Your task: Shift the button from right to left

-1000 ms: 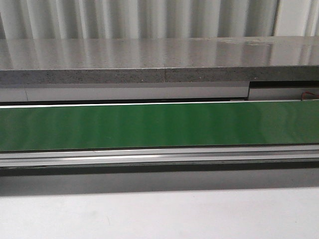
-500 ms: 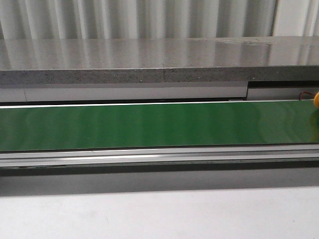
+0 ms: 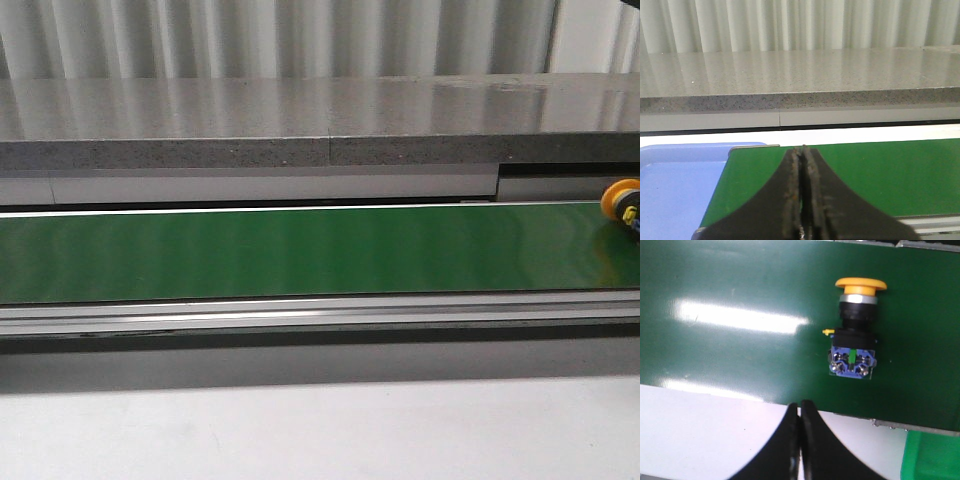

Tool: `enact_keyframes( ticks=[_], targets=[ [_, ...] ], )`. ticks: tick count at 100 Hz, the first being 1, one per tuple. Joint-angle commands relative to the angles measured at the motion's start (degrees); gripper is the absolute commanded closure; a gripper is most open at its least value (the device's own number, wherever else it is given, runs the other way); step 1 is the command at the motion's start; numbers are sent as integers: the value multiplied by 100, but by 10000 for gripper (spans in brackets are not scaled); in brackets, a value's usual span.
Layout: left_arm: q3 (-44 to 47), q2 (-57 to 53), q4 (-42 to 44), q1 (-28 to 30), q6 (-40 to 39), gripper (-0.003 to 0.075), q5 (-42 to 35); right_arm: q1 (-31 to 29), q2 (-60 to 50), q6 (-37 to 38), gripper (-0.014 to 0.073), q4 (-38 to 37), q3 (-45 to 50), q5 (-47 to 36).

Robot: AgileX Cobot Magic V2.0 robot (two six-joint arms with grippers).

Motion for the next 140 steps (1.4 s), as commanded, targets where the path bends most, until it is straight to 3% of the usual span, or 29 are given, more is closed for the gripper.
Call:
enact_keyframes(
  ticks=[1, 76, 116, 140],
  targets=[
    [223, -188, -9, 18, -42, 741, -440, 16, -560, -86, 660, 37, 113, -345],
    [223, -188, -9, 18, -42, 741, -440, 16, -4652, -185, 661, -158, 3520, -2725],
    [223, -188, -9, 18, -42, 741, -440, 16, -6547, -185, 661, -158, 4571, -2828],
    [223, -188, -9, 18, -42, 741, -448, 16, -6864, -185, 661, -158, 4615, -2967]
  ],
)
